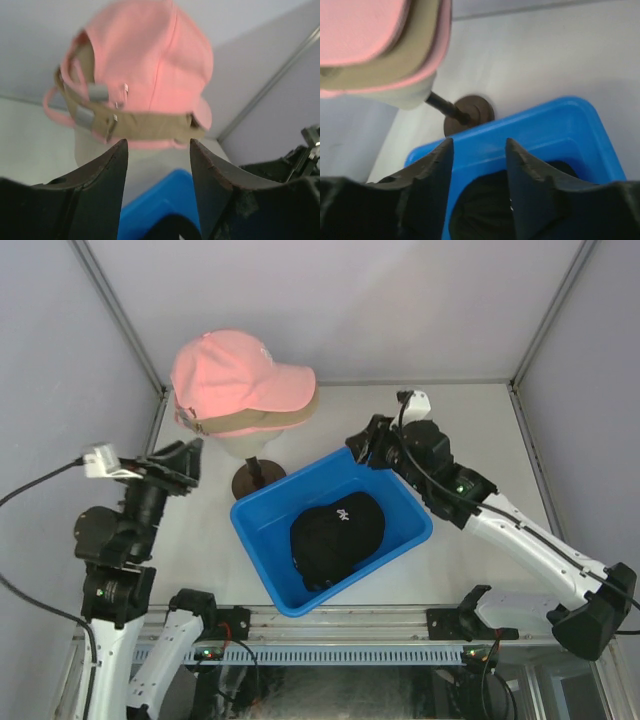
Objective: Stack the hats
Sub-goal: Stack the hat on the hat, then pick up the hat from the bin.
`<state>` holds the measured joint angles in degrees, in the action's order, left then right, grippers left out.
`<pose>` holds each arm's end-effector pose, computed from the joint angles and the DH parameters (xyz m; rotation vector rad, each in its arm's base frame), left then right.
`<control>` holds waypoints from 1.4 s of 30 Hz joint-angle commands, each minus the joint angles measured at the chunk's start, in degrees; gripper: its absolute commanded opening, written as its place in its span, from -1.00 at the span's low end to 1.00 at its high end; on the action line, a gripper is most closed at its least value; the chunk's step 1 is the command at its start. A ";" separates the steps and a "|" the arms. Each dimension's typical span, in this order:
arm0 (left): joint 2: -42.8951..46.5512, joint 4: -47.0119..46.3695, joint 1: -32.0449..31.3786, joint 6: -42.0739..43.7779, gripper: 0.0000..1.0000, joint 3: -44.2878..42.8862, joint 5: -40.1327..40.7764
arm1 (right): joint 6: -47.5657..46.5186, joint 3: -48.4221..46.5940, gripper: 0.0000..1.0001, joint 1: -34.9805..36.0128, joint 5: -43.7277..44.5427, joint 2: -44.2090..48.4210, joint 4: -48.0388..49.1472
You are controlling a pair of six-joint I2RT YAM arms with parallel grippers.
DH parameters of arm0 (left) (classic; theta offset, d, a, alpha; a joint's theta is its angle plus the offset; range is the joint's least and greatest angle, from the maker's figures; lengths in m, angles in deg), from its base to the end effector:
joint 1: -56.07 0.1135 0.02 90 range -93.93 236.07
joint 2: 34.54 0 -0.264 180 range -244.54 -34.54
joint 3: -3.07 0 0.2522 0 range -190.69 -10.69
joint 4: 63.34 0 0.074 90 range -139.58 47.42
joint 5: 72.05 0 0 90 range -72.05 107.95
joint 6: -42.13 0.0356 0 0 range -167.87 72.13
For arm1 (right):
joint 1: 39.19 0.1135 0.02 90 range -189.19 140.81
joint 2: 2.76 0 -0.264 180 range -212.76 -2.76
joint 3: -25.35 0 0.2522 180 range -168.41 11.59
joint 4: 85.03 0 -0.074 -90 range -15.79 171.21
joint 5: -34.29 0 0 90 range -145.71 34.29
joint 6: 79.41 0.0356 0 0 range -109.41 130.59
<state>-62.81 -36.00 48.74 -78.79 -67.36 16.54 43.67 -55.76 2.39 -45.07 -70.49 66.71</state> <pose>0.0796 -0.0111 0.4358 -0.2520 1.3111 -0.5836 0.2068 0.1747 0.3882 -0.0051 1.8913 0.7400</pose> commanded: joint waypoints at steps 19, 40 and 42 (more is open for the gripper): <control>-10.44 -5.43 -45.60 4.33 0.04 23.85 27.84 | -0.91 19.55 0.22 11.38 9.85 9.20 1.05; -24.25 -6.99 -52.50 1.35 0.20 21.68 25.41 | -0.39 23.85 -0.05 10.70 8.49 13.20 0.40; -24.79 -6.09 -52.73 1.07 0.21 21.35 26.02 | -0.46 23.93 -0.04 10.52 8.29 13.46 0.31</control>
<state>-86.72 -42.14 -3.28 -76.23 -43.88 42.42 43.91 -31.61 13.32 -36.59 -58.64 65.99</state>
